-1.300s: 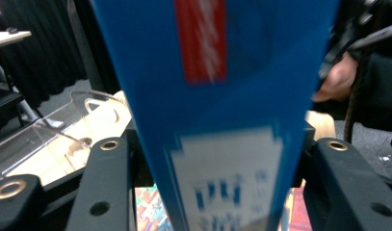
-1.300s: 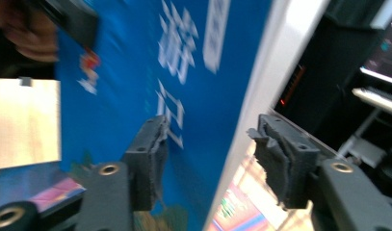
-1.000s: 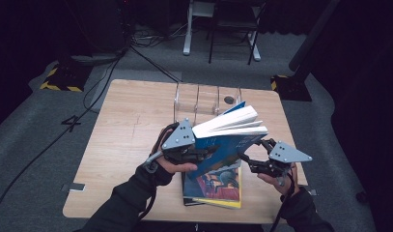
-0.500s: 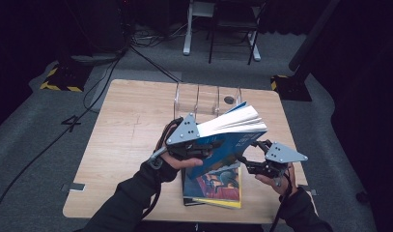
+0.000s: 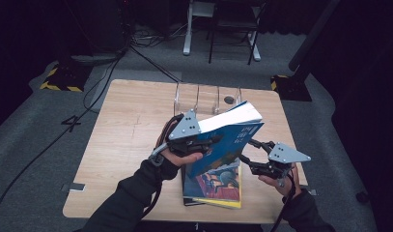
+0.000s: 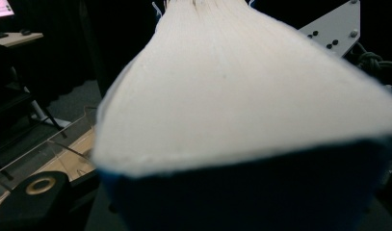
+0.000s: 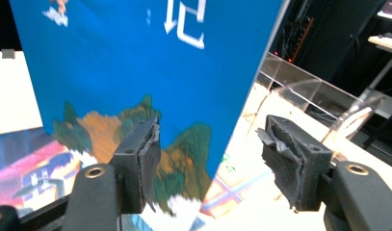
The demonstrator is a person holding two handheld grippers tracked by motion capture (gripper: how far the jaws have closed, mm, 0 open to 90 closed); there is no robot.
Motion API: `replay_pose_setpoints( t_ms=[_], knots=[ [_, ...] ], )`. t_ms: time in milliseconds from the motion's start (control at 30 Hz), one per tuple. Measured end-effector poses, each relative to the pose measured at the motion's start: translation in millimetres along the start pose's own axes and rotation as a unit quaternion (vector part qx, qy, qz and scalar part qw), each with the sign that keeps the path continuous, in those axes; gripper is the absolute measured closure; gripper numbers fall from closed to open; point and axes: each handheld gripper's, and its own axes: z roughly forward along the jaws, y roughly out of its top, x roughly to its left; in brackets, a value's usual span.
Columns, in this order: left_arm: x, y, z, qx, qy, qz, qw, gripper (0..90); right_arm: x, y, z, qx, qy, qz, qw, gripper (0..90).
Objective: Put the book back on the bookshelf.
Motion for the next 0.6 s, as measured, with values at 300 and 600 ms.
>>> replay_pose_setpoints(
  t_ms=[300, 600],
  knots=[
    [11.3, 2.3, 3.0, 0.004, 0.004, -0.019, 0.9998, 59.8, -11.8, -16.6, -9.4, 0.034, -0.014, 0.015, 0.9992, 38.1],
    [18.4, 15.5, -0.3, -0.001, 0.028, -0.014, 0.9995, 60.5, -25.4, -36.4, -13.3, 0.067, -0.021, 0.05, 0.9963, 38.0]
  ],
)
